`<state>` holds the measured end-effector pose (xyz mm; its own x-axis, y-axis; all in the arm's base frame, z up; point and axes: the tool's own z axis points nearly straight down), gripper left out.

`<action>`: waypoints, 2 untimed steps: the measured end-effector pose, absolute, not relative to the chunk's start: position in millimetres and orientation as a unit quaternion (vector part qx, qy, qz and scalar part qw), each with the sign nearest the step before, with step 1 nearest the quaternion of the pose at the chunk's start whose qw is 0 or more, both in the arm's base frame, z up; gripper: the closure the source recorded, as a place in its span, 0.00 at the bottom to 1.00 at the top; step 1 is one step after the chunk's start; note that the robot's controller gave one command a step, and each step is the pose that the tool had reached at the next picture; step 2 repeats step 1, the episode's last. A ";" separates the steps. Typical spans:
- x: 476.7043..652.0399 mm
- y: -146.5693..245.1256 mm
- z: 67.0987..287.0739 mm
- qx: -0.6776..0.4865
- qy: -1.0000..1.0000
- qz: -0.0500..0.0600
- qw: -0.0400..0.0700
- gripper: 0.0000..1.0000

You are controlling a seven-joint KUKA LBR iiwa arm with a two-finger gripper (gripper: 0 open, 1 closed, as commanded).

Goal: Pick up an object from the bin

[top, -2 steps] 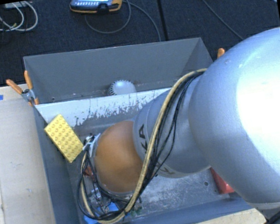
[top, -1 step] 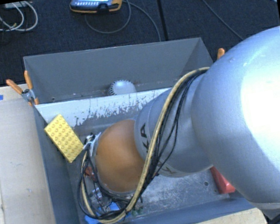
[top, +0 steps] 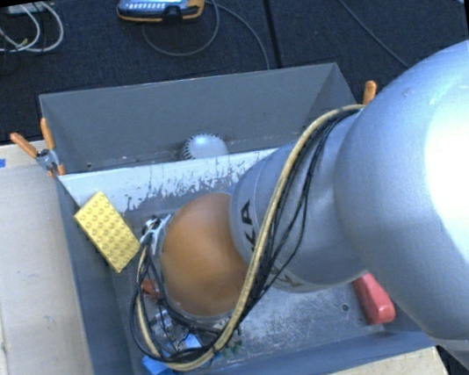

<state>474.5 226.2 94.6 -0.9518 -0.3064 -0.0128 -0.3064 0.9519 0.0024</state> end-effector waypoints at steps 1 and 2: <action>476.2 227.2 103.7 -0.155 0.988 0.003 0.009 1.00; 476.2 227.2 103.7 -0.155 0.988 0.003 0.009 1.00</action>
Offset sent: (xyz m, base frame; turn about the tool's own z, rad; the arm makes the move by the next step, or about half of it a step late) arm 0.0000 0.0000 0.0315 0.0000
